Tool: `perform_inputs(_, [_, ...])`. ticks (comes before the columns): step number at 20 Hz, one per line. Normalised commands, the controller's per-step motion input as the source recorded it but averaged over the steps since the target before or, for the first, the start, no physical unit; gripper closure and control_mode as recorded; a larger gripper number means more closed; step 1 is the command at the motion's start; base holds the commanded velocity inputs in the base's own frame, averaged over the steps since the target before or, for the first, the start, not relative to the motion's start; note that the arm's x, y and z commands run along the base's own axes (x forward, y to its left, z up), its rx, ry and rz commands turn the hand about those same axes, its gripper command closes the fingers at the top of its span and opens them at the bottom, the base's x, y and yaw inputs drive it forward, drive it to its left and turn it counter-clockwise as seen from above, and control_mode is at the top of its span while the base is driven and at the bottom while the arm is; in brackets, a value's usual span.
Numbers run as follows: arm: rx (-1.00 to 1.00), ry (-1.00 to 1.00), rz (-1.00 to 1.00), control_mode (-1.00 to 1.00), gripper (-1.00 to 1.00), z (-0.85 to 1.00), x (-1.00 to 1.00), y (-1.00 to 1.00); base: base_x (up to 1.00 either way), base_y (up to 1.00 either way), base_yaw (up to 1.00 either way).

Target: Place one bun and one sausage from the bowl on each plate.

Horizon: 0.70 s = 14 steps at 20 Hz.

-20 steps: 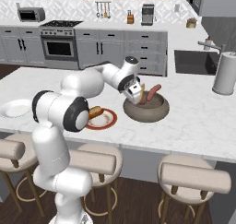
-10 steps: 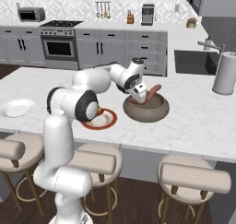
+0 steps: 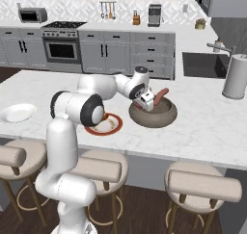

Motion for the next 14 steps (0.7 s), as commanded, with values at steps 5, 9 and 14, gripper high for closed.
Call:
perform_inputs(5, [0.0, 0.0, 0.0, -1.0, 1.0, -0.21, 0.12, 0.0, 0.0, 0.0, 0.0])
perform_inputs(9, [0.0, 0.0, 0.0, -1.0, 1.0, -0.02, 0.01, 0.0, 0.0, 0.0, 0.0])
perform_inputs(14, [0.0, -0.13, 0.0, -1.0, 1.0, 0.35, -0.32, 0.0, 0.0, 0.0, 0.0])
